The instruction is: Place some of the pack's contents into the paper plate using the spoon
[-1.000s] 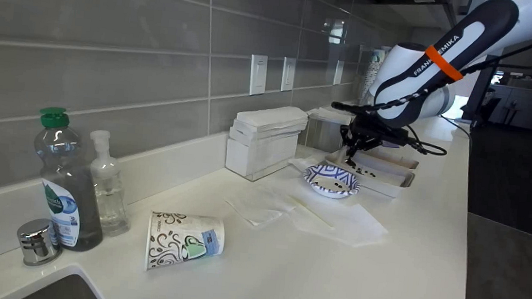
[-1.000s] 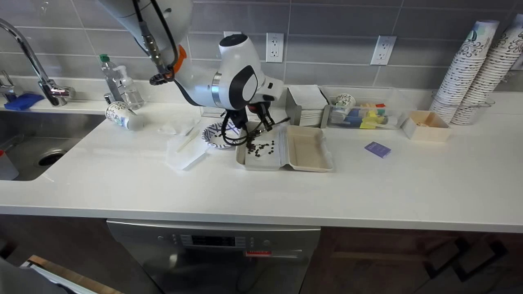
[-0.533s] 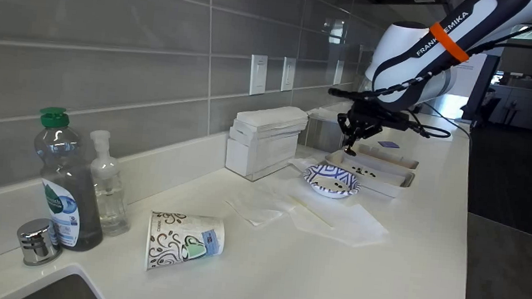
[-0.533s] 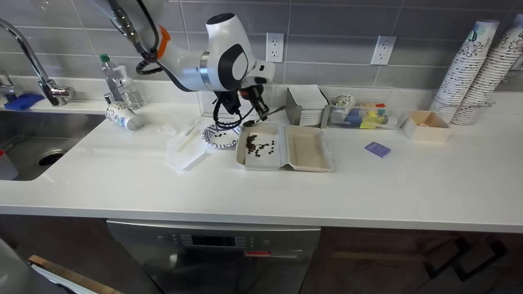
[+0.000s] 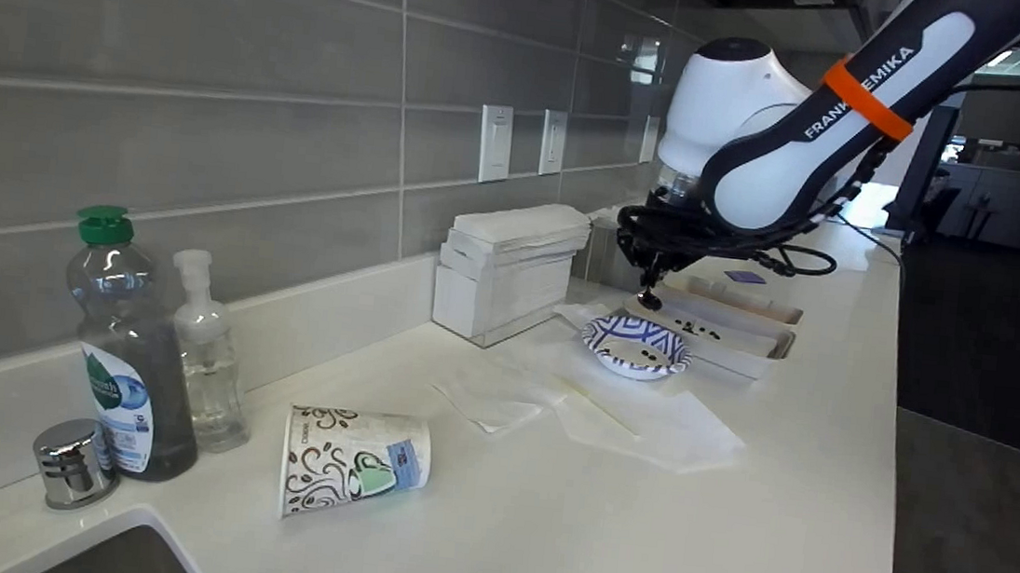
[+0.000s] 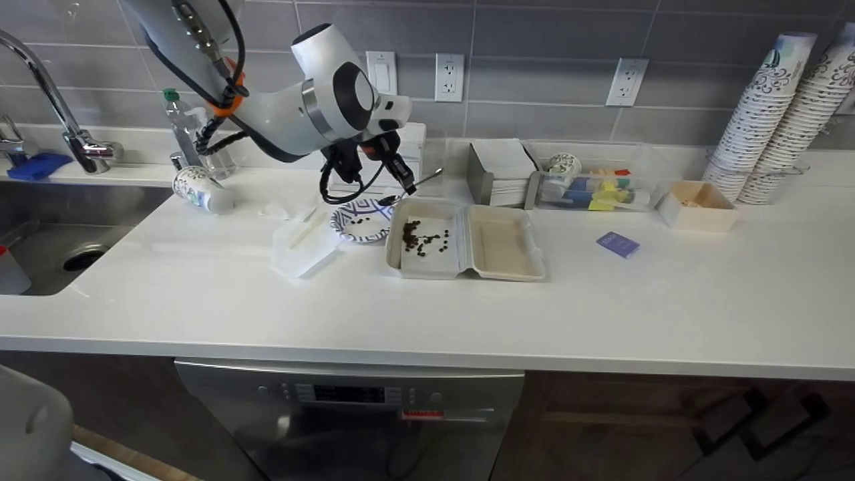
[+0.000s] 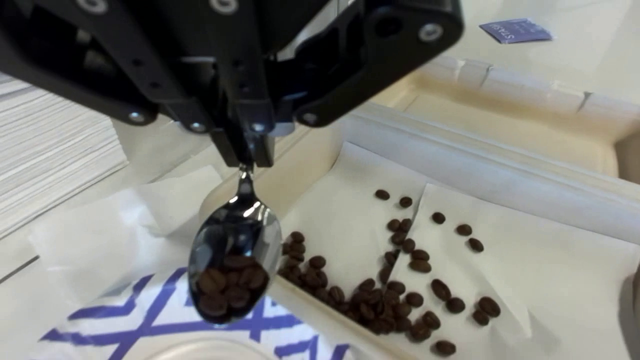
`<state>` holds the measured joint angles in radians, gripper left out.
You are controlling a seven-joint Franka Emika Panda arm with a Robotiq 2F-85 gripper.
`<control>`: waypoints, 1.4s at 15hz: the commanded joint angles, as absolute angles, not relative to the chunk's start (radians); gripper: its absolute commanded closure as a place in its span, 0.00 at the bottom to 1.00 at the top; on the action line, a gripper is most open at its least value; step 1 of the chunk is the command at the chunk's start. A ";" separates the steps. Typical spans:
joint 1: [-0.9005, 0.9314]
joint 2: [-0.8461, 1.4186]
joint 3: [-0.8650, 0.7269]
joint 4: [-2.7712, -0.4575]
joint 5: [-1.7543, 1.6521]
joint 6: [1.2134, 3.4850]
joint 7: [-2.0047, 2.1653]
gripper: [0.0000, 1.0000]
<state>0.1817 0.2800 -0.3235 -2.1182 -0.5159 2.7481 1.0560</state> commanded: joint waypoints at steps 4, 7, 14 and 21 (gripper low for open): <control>0.272 0.267 -0.327 -2.094 -0.846 2.613 1.456 0.98; 0.250 0.240 -0.267 -2.093 -0.973 2.495 1.590 0.98; 0.213 0.225 -0.108 -2.097 -1.214 2.211 1.767 0.98; 0.201 0.240 0.004 -2.107 -1.398 1.965 1.831 0.98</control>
